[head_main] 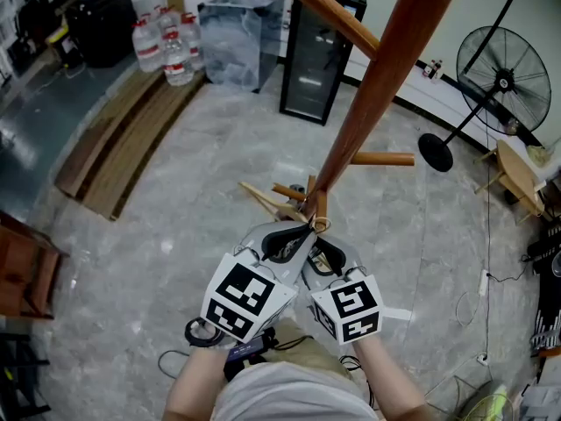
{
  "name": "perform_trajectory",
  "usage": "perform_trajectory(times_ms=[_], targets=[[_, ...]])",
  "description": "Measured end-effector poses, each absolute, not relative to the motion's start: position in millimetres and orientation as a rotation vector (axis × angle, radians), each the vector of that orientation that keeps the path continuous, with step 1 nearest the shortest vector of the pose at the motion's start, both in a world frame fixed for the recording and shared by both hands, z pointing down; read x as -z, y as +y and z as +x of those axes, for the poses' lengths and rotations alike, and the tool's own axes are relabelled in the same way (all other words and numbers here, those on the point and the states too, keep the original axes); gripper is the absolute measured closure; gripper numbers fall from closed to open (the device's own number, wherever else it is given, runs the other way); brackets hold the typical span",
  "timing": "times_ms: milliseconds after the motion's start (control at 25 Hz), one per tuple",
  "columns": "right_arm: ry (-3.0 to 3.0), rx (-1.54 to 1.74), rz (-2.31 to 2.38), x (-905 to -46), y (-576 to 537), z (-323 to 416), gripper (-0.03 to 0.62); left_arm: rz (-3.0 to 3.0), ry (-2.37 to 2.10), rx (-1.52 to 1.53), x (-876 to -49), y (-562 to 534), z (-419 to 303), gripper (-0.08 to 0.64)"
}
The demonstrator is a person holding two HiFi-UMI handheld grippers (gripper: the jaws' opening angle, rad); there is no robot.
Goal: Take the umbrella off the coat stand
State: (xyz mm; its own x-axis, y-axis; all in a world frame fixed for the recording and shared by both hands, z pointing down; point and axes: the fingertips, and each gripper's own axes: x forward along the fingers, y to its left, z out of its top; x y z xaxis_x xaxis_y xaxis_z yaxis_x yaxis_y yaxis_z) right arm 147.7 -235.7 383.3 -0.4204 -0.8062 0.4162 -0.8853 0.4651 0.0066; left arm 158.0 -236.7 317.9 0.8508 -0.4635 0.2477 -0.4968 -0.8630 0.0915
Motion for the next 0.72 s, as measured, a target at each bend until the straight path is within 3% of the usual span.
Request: perform_trajectory(times_ms=[720], targets=[[-2.443,-0.263,1.27,-380.9,-215.8,80.7,0.466,2.833,-0.895,-0.354,-315.9,-216.6,90.9,0.535]])
